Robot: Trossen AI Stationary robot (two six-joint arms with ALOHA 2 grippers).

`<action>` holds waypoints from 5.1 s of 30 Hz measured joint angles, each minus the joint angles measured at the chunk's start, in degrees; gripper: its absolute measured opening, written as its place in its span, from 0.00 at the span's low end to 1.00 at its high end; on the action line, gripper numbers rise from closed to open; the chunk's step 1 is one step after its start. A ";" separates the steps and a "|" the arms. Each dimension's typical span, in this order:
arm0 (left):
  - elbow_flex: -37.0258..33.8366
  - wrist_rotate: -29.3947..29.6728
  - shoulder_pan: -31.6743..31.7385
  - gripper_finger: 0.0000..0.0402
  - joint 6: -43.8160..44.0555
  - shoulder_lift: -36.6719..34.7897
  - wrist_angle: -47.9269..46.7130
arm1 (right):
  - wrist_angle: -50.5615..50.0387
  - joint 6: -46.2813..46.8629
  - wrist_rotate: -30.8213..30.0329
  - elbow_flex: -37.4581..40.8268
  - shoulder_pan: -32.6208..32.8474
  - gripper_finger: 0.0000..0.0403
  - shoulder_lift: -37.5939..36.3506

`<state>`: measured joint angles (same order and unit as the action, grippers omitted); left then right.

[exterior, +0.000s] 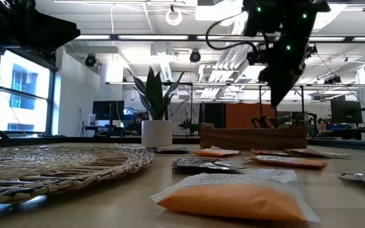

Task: Pick & Place Tea
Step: Put the orange tea bag into the right section of the wooden organizer

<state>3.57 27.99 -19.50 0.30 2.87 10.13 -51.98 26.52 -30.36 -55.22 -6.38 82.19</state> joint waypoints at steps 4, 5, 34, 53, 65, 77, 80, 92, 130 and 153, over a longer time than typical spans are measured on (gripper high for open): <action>0.00 0.00 0.00 0.23 0.00 0.00 0.00 | 0.86 0.38 5.29 -2.13 1.46 0.24 -0.02; 0.00 0.00 0.02 0.23 0.00 0.00 0.00 | 1.50 0.79 7.34 -2.27 2.03 0.24 -0.02; 1.65 -0.58 0.00 0.23 6.51 5.22 0.15 | -4.36 27.50 31.83 -2.01 35.00 0.46 11.66; 39.98 8.84 0.02 0.23 14.80 54.53 -31.23 | -2.42 21.50 35.11 5.94 30.24 0.47 12.20; 40.68 12.22 0.04 0.23 16.51 56.70 -31.64 | 12.29 21.83 34.97 13.12 27.66 0.44 10.93; 40.68 13.32 0.02 0.23 16.55 56.70 -33.11 | 16.76 21.77 30.26 13.69 26.91 0.02 4.24; 40.68 13.53 0.03 0.23 16.55 56.70 -33.27 | 17.05 22.44 27.90 13.40 26.38 0.04 1.46; 40.68 13.71 0.04 0.23 16.55 56.70 -33.20 | 4.29 9.43 -6.09 4.14 19.53 0.01 -5.60; 40.63 13.70 0.04 0.23 16.55 56.70 -33.24 | -3.63 -0.21 3.87 3.44 0.03 0.25 -5.27; 40.57 13.44 0.04 0.23 16.52 59.91 -30.96 | 34.35 10.22 20.52 4.61 27.40 0.34 -5.33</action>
<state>44.14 41.43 -19.46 16.82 62.78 -20.83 -17.63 36.74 -9.84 -50.61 21.02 76.86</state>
